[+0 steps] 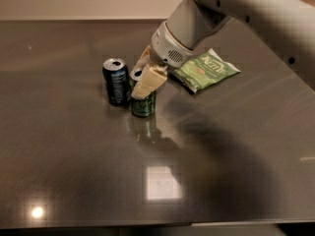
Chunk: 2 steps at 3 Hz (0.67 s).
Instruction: Move green can near pepsi can
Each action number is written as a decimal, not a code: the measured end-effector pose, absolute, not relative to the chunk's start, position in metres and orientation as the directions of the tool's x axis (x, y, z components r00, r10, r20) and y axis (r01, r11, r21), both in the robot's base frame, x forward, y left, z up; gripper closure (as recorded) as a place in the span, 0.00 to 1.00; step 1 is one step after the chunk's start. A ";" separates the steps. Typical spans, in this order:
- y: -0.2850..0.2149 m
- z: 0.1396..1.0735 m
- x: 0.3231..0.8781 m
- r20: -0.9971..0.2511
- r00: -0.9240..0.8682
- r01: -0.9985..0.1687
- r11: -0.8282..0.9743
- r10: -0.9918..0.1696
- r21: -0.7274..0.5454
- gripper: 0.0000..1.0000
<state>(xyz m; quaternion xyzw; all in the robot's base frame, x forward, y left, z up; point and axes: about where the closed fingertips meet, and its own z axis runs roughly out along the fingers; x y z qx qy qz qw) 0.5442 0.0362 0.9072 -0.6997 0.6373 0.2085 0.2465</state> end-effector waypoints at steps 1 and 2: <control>0.038 0.907 0.544 -0.606 0.102 -0.995 -0.069 -0.789 -0.078 0.00; 0.038 0.907 0.544 -0.606 0.102 -0.995 -0.069 -0.789 -0.078 0.00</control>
Offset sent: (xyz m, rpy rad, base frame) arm -0.0003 0.0011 -0.0005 -0.0005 0.0006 0.0021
